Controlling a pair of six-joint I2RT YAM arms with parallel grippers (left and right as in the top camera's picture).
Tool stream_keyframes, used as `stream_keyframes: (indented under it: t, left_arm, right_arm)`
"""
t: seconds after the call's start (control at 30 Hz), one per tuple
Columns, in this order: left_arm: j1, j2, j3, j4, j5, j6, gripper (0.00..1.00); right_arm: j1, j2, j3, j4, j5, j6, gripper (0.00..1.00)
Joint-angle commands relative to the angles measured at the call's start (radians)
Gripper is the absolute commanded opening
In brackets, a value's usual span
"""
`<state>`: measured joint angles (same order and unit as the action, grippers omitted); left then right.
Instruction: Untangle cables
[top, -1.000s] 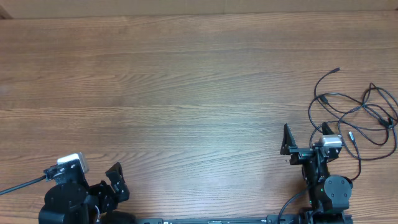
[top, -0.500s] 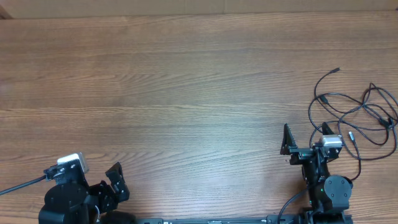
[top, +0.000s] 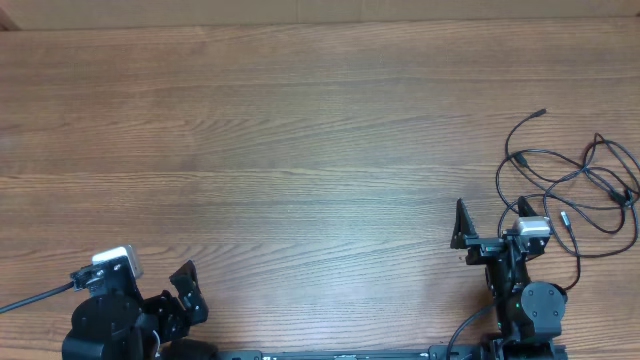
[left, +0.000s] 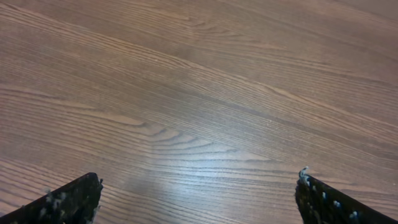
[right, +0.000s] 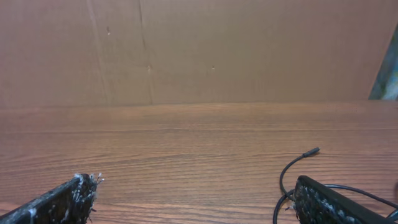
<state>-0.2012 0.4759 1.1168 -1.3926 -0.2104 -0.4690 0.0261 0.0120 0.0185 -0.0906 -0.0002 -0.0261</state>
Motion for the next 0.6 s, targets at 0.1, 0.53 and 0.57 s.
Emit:
stream_keyframes:
  t: [0.1, 0.53, 0.57]
  left_arm:
    - [0.069, -0.029, -0.038, 0.065, -0.001, 0.04, 1.0]
    - [0.21, -0.341, -0.599, 0.65, 0.192, 0.264, 0.99]
    - [0.22, -0.381, -0.675, 0.725, 0.217, 0.264, 1.0]
  right_arm:
    - [-0.004, -0.009, -0.011, 0.006, -0.001, 0.005, 1.0]
    - [-0.004, -0.009, -0.011, 0.006, -0.001, 0.005, 1.0]
    - [-0.004, -0.009, -0.011, 0.006, -0.001, 0.005, 1.0]
